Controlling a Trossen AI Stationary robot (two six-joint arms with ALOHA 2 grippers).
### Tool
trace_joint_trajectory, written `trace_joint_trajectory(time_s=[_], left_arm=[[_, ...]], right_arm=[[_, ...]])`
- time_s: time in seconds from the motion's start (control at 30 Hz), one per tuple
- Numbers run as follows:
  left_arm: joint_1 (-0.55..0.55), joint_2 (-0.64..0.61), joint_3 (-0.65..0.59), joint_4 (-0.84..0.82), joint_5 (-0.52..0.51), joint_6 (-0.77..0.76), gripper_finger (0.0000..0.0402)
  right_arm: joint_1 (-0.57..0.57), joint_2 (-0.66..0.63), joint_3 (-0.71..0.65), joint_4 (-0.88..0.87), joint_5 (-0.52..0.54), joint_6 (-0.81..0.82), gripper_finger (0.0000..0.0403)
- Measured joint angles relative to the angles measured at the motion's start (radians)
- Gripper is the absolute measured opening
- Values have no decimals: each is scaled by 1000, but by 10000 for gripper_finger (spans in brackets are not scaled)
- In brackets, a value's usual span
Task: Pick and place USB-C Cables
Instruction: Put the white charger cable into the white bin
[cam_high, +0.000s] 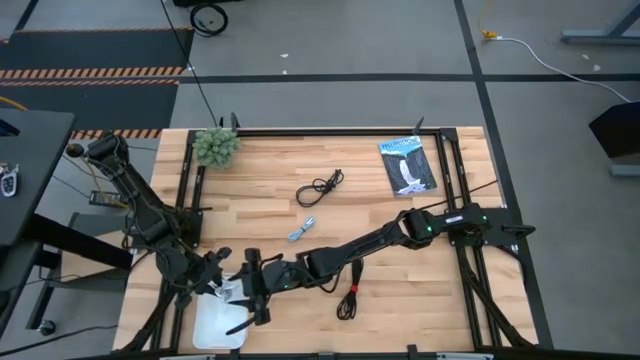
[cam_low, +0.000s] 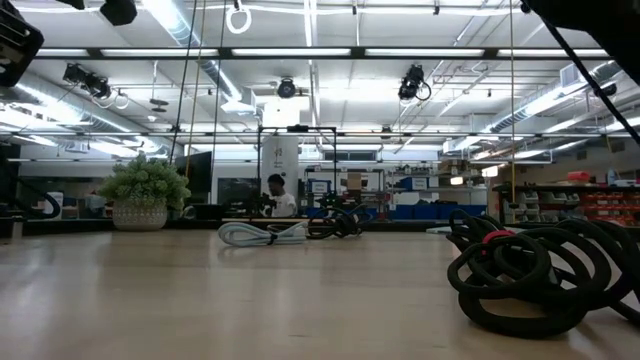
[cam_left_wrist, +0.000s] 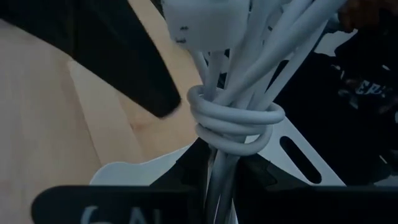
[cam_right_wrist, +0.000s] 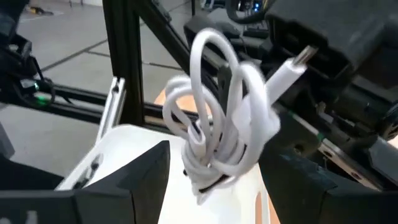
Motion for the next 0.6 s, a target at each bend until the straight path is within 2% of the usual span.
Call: trace_joint_trajectory(time_s=[0.3, 0.6], left_arm=[[0, 0, 0, 20, -98, 7, 52], [0, 0, 0, 23, -120, 60, 53]], right_arm=[[0, 2, 1, 28, 4, -22, 235], [-5, 1, 1, 34, 13, -63, 154]])
